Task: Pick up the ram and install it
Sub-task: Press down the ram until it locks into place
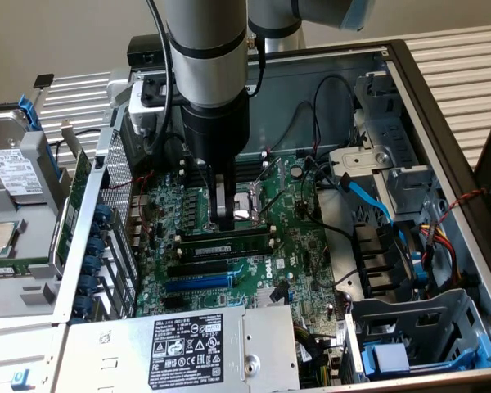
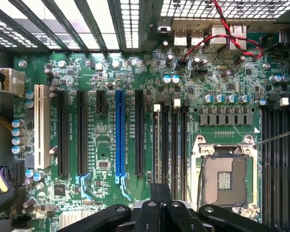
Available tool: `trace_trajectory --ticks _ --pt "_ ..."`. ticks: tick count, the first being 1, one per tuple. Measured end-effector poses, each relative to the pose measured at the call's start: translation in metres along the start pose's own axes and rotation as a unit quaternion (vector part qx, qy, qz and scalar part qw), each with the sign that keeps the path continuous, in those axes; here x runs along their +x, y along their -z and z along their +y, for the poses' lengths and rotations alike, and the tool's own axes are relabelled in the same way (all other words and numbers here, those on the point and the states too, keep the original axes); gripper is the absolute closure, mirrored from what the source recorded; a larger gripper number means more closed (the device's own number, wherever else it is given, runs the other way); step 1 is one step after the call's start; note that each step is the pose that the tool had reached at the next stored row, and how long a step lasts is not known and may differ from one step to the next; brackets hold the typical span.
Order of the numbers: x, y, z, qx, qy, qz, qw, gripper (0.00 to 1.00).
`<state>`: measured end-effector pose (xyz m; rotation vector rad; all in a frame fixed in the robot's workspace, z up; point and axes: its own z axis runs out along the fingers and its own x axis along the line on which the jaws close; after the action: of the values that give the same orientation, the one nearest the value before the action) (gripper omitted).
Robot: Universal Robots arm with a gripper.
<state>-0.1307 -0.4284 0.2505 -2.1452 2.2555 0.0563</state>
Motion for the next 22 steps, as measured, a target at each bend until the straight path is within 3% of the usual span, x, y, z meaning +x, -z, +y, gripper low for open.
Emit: trace_trajectory --ticks 5,17,22 --pt "0.0001 0.0002 0.0 -0.0002 0.0 -0.0038 1.0 0.89" --pt "0.0001 0.0002 0.0 -0.0002 -0.001 -0.0041 1.0 0.89" --pt "0.0001 0.0001 -0.0001 0.0013 -0.031 -0.0059 0.9995 0.89"
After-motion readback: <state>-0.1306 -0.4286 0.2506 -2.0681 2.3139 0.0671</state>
